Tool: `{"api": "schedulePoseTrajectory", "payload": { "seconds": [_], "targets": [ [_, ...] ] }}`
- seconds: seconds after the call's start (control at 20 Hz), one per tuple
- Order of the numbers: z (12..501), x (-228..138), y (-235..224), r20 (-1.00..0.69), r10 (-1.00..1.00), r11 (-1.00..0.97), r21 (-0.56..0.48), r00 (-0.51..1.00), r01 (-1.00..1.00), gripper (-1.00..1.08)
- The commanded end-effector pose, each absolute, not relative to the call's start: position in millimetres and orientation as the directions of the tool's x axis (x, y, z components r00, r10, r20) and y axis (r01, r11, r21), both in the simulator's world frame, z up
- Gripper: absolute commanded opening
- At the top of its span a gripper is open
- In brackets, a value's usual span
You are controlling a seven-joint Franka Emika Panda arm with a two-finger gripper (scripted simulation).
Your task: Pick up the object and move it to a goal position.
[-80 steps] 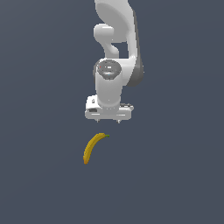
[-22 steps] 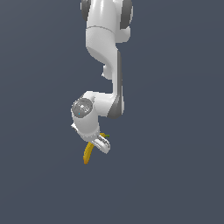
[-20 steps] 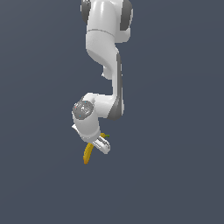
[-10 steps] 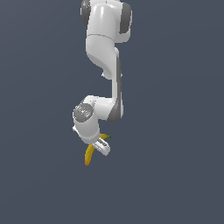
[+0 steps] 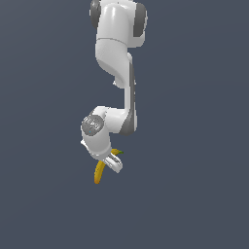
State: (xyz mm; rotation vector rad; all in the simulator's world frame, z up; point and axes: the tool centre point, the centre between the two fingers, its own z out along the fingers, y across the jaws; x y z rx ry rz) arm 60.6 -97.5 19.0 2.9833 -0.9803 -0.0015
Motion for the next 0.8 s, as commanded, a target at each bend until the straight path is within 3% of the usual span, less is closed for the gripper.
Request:
{"api": "schedulePoseTrajectory", "payload": {
  "seconds": [0.0, 0.75],
  "targets": [
    [21.9, 60.9, -95.4, 0.002, -0.597, -0.802, 0.000, 0.802, -0.597, -1.00],
    [84.4, 56.4, -53.1, 0.047, -0.711, -0.702, -0.013, 0.701, -0.712, -1.00]
  ]
}}
